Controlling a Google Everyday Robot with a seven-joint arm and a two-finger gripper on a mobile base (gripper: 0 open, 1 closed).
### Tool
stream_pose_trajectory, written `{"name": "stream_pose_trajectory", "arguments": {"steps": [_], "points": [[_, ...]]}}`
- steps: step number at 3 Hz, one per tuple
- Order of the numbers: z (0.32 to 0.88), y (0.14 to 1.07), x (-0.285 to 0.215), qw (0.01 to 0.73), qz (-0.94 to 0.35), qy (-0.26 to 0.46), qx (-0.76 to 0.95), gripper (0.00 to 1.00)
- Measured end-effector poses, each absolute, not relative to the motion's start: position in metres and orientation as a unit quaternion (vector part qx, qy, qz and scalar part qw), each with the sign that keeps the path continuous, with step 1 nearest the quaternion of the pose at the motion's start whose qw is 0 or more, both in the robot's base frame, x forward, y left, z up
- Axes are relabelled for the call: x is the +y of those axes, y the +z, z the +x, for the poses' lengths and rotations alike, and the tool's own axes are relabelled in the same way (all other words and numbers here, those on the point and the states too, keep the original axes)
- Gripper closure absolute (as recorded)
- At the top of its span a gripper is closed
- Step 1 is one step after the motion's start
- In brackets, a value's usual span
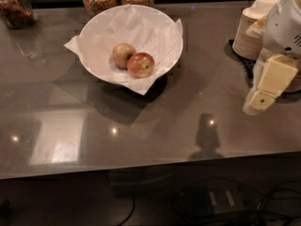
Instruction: Pick apple from white bowl
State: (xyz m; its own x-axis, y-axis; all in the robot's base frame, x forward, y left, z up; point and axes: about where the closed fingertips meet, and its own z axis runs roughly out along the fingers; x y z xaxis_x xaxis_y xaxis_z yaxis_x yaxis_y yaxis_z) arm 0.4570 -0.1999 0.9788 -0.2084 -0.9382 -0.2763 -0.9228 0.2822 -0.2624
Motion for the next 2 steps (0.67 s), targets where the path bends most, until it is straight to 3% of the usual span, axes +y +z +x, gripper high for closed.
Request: {"name": "stream_pose_trajectory", "arguments": {"steps": [2], "points": [[0.524,0.991,-0.138,0.294,-0.567,0.032,0.769,0.00]]}}
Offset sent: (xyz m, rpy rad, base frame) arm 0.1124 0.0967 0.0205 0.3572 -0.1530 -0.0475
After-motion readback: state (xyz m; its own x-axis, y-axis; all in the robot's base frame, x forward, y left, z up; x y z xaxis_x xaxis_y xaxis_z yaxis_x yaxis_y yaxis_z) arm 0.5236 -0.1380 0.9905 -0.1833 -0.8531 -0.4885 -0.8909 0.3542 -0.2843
